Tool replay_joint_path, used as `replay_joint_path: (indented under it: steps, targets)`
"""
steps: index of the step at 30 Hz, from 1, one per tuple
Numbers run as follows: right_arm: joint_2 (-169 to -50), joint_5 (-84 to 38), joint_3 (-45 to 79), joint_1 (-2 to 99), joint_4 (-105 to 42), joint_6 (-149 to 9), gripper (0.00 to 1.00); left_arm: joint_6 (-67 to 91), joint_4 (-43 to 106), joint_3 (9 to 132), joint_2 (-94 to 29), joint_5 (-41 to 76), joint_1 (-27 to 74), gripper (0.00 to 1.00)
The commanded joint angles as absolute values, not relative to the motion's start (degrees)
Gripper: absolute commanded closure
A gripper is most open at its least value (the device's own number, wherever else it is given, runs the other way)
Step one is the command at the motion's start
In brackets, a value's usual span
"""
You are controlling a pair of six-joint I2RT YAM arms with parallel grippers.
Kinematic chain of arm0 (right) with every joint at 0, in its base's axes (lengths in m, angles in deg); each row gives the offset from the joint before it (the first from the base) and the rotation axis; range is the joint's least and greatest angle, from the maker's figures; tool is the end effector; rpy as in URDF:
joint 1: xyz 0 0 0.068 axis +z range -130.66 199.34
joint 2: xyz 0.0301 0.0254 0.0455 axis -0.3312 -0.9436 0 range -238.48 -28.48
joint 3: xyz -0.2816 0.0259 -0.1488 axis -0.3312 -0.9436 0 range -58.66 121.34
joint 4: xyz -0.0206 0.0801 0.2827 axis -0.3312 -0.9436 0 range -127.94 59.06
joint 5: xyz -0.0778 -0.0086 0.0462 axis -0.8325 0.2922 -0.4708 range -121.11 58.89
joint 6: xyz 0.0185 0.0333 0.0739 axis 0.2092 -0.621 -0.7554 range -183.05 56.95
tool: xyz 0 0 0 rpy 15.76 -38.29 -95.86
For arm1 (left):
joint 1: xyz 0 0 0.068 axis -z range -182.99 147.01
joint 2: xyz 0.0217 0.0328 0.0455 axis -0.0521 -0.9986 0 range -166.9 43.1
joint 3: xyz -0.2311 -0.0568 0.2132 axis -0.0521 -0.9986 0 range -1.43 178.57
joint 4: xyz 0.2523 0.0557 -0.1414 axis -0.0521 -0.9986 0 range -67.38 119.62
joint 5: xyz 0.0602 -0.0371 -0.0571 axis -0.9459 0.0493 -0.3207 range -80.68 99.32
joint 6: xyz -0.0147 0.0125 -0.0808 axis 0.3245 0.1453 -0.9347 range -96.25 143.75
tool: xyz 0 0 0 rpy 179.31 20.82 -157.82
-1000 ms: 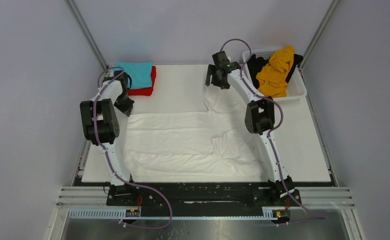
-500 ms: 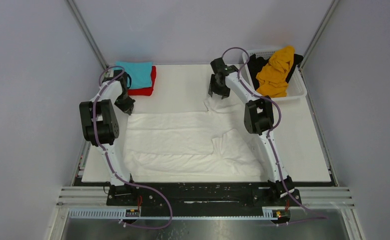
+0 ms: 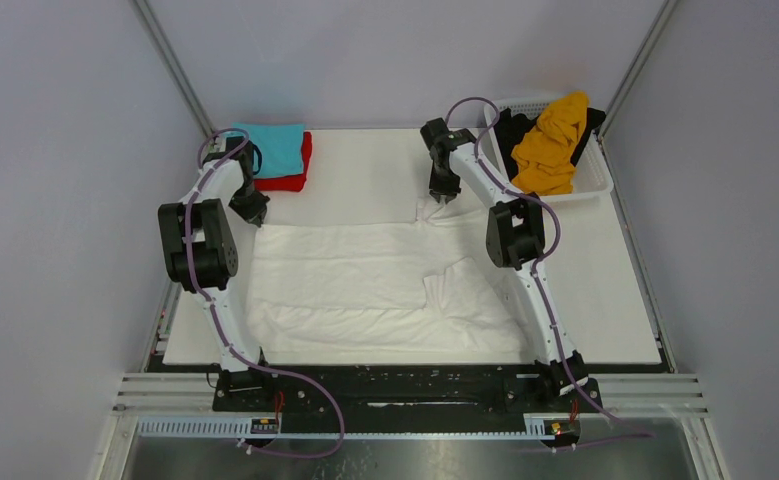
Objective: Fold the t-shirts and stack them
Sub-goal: Grab the side of the flattened tshirt furthest away from the robot with both arms
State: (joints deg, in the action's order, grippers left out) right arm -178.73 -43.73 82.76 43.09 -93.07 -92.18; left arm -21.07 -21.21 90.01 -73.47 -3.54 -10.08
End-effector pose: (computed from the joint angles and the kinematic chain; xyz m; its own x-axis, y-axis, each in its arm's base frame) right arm 0.5777 0.2369 0.1477 -0.9154 0.1162 -0.3855 0.1349 0.9906 -0.0217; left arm 0.4680 0.0745 0.1875 -0.5602 -0.7622 -0.3244 -0.8020 0.5970 -0.0178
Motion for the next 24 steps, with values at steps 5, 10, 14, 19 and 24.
replay_joint_path:
  steps: [5,10,14,19,24]
  targets:
    - [-179.39,-44.12,84.28,43.6,-94.57,-92.19,0.96,-19.42,-20.29,91.65,-70.24,-3.19,-10.87,1.0]
    - [-176.48,-44.77,82.65,43.59,-89.26,-88.34,1.0,-17.51,-20.28,93.74,-70.83,-1.98,-10.9,1.0]
    - [-171.06,-47.89,80.65,43.27,-83.07,-84.75,1.0,-16.57,-20.25,97.29,-72.42,-0.5,-10.9,1.0]
    - [-162.66,-44.98,71.43,43.16,-72.97,-79.75,1.0,-16.39,-20.3,98.86,-73.28,0.68,-10.9,1.0]
    - [-154.02,-40.57,56.36,43.25,-63.46,-78.78,1.0,-16.38,-18.74,94.71,-71.64,1.6,-10.87,1.0]
